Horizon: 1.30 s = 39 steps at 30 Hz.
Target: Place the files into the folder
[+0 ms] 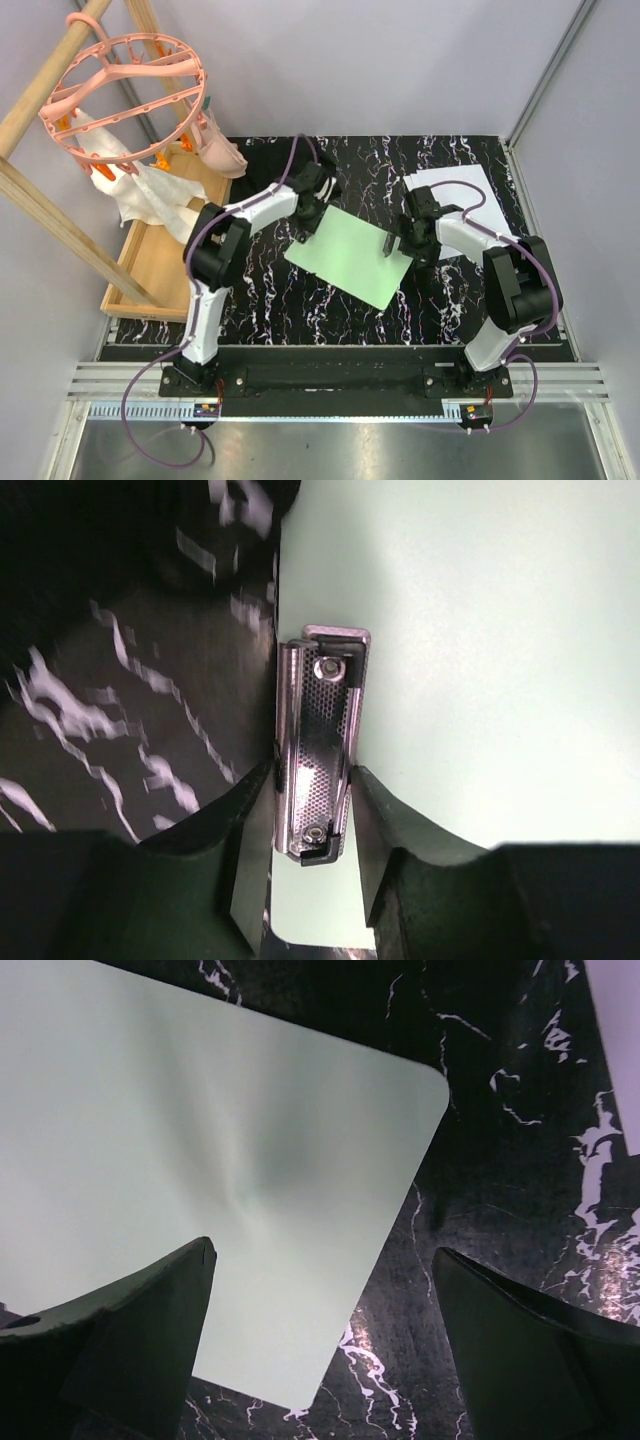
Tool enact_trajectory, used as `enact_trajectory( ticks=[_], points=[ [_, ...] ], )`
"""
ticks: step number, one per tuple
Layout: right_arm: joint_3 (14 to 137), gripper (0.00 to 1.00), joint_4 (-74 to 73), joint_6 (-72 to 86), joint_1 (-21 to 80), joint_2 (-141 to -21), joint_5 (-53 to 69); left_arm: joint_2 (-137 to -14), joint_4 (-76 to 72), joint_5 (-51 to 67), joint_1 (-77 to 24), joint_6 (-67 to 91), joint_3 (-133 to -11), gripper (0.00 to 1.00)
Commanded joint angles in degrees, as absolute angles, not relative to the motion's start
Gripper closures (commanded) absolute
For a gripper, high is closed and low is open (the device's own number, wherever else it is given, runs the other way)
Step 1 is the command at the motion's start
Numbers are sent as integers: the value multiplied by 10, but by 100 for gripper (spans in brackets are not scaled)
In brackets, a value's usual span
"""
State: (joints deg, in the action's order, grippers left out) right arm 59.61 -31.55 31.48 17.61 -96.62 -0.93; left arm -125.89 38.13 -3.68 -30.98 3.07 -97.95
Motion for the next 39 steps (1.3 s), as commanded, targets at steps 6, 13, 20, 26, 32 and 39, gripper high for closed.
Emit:
enact_trajectory(
  ticks=[6,13,20,26,32,39],
  points=[
    [569,0,-272,305,188,-947,79,-1093,376,-39,-306,151,-719,63],
    [589,0,-291,285,199,-929,43,-999,389,-47,-308,178,-687,25],
    [658,1,-316,316,106,-904,-55,-894,305,77,-325,196,-742,13],
    [694,0,-298,345,-52,-928,-32,-1013,38,219,-382,264,-855,20],
    [702,0,-252,335,-162,-954,-17,-1265,-139,316,-431,348,-1075,28],
    [756,0,-236,297,-242,-1035,16,-1519,-321,332,-449,522,-1289,39]
  ],
)
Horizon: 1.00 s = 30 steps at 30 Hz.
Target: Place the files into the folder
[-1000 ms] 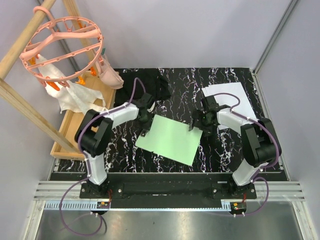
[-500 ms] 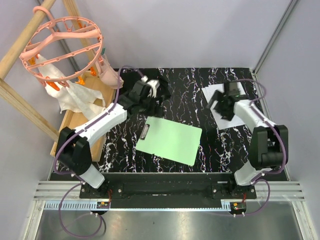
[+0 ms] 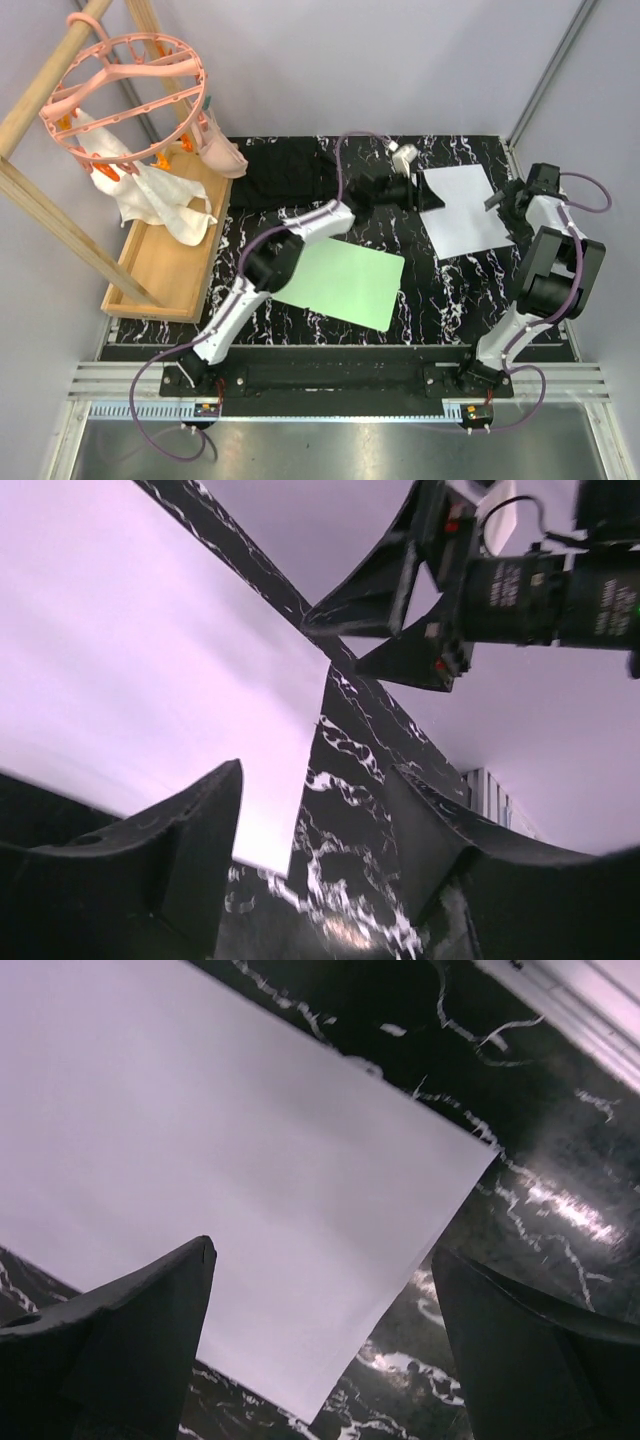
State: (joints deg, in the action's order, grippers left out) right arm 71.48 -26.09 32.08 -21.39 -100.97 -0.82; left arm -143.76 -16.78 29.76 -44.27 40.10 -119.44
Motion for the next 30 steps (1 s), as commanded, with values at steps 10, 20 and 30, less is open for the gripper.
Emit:
enact_trajectory(
  ticks=[10,20,30],
  points=[
    [859,0,-207,224,-255,-1160,57,-1582,-273,297,-467,453,-1332,39],
    [810,0,-218,239,-251,-1159,134,-1596,-215,265,-466,439,-1351,40],
    [674,0,-208,240,-231,-1009,148,-1577,-190,255,-466,436,-1310,43]
  ],
)
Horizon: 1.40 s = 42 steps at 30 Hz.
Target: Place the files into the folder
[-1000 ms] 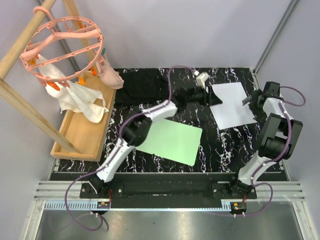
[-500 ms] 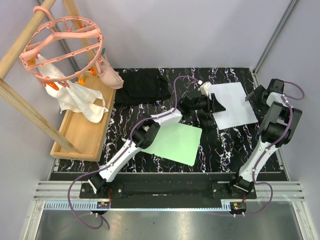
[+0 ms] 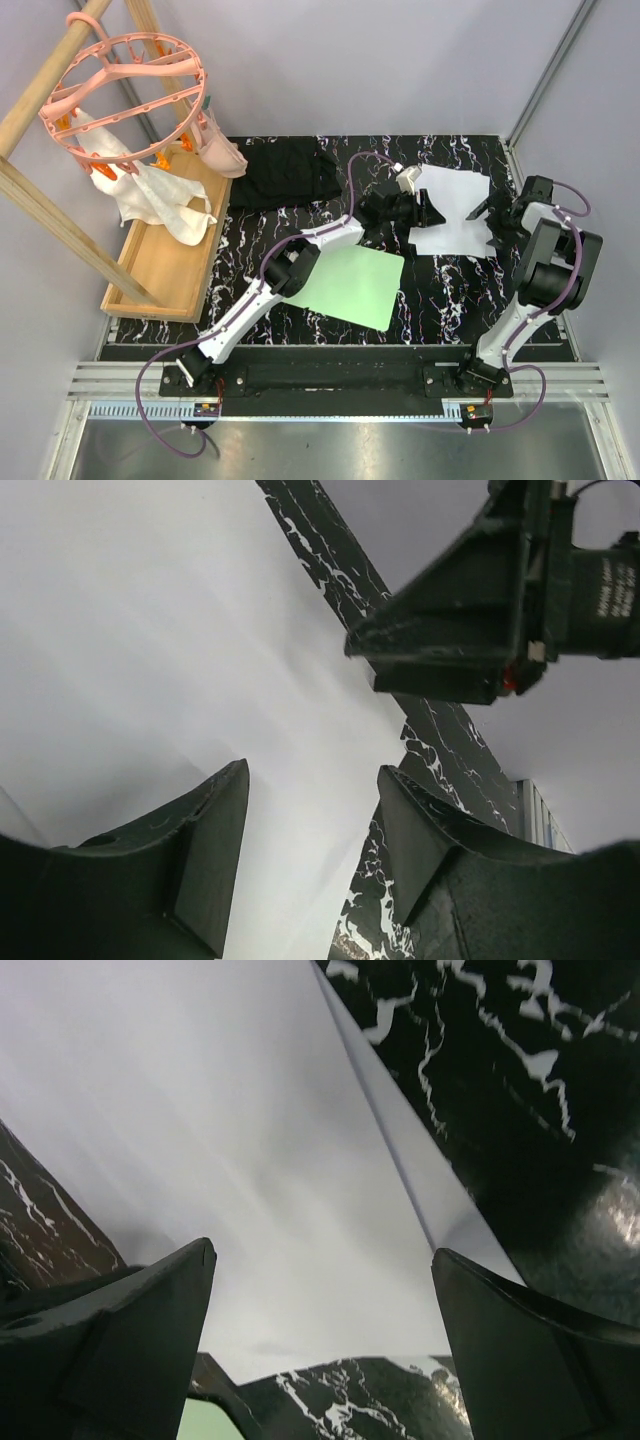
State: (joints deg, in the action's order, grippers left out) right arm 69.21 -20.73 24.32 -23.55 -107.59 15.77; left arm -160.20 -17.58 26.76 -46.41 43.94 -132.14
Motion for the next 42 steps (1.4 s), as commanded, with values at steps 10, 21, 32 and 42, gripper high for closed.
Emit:
enact_trajectory(
  ticks=[10,21,32,42],
  points=[
    [664,0,-229,224,-231,-1046,119,-1584,-158,234,-457,548,-1270,55],
    [656,5,-209,227,-231,-1064,161,-1589,-165,236,-454,565,-1266,58],
    [641,7,-165,279,-231,-1024,273,-1593,-164,240,-454,566,-1271,60],
    [623,9,-89,323,-231,-1012,351,-1600,-164,243,-452,572,-1278,62]
  ],
)
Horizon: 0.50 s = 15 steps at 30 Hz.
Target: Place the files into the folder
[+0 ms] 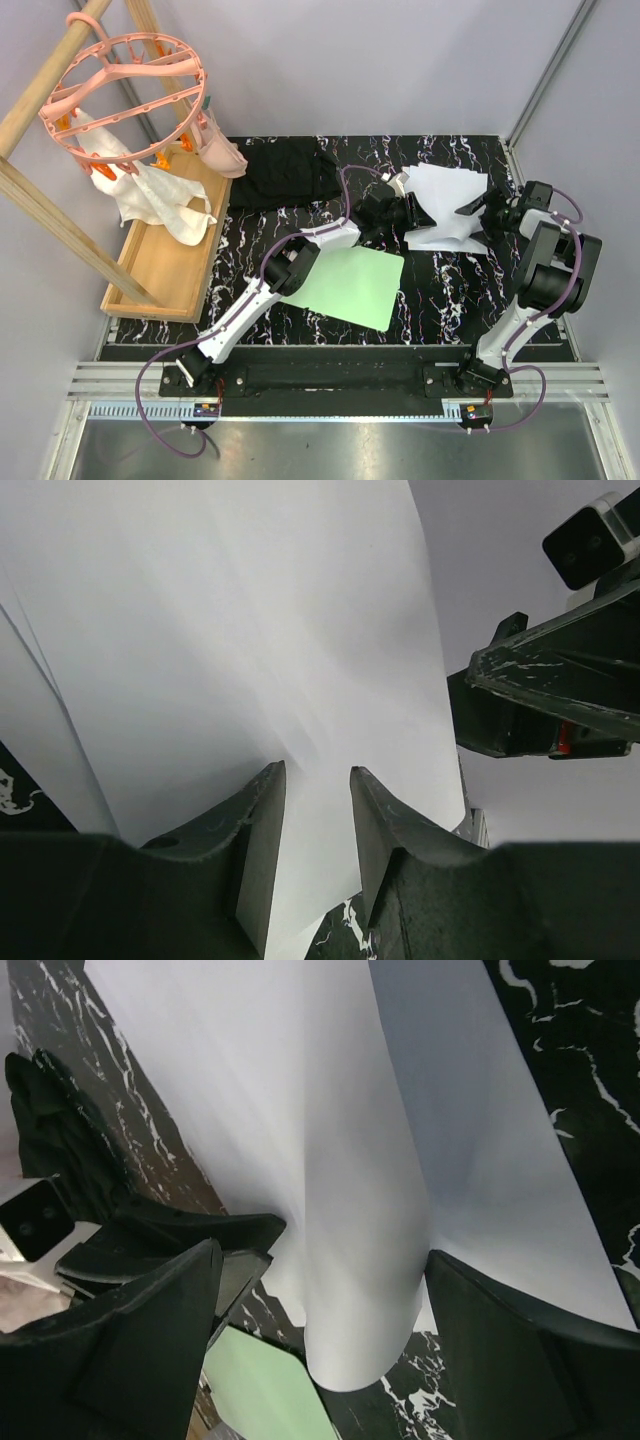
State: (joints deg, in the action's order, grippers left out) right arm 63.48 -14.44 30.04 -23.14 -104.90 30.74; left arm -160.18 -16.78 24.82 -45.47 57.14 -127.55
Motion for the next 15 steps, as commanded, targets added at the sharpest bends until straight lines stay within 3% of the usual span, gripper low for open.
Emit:
enact_trajectory(
  ticks=[1,15],
  points=[
    [621,9,-72,324,-231,-1011,352,-1601,-164,244,-452,572,-1279,62],
    [685,11,-60,214,-231,-1068,359,-1607,-167,251,-452,574,-1288,62]
  ],
)
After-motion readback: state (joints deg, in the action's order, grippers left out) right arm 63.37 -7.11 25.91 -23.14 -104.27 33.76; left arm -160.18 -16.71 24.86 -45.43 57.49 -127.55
